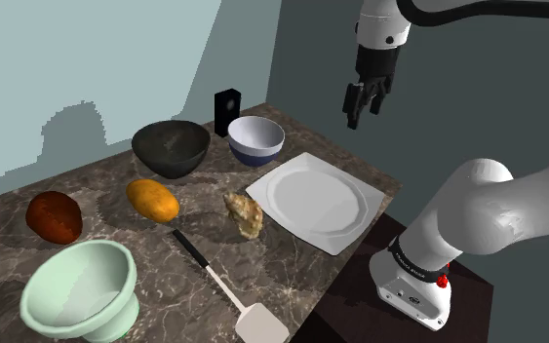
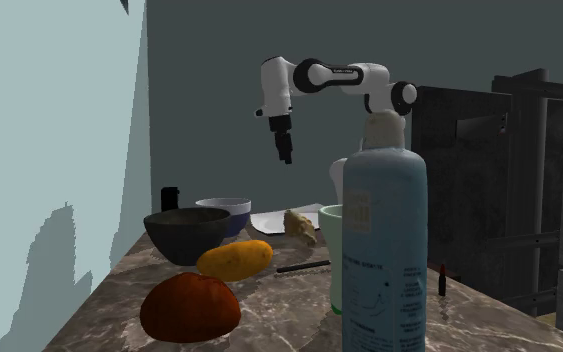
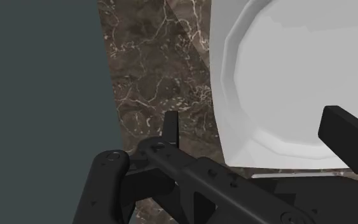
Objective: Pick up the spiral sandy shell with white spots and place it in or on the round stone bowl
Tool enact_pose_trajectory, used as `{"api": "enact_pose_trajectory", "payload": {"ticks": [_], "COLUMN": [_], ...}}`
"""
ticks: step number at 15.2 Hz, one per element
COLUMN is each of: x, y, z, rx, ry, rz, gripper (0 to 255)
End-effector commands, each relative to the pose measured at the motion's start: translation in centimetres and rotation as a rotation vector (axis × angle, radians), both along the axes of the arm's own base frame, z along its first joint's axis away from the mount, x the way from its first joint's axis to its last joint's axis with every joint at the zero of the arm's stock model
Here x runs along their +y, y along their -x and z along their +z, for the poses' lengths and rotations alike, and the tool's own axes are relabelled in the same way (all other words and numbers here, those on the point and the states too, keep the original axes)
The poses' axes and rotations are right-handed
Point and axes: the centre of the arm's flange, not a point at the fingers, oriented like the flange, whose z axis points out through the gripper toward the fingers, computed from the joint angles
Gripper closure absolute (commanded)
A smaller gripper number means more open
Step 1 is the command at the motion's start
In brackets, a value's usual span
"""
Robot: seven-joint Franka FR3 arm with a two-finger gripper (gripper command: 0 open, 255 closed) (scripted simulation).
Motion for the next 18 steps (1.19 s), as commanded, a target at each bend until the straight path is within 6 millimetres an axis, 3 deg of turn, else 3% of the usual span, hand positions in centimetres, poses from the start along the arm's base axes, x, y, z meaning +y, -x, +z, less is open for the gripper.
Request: {"api": "enact_pose_trajectory", "payload": {"ticks": [1,18], "x": [0.0,17.3], "y": [0.0,-5.1], "z": [0.0,-8.0], "rx": [0.0,0.02], "ry": [0.0,-0.21], "rz": [0.0,0.06], "gripper": [0,0]}}
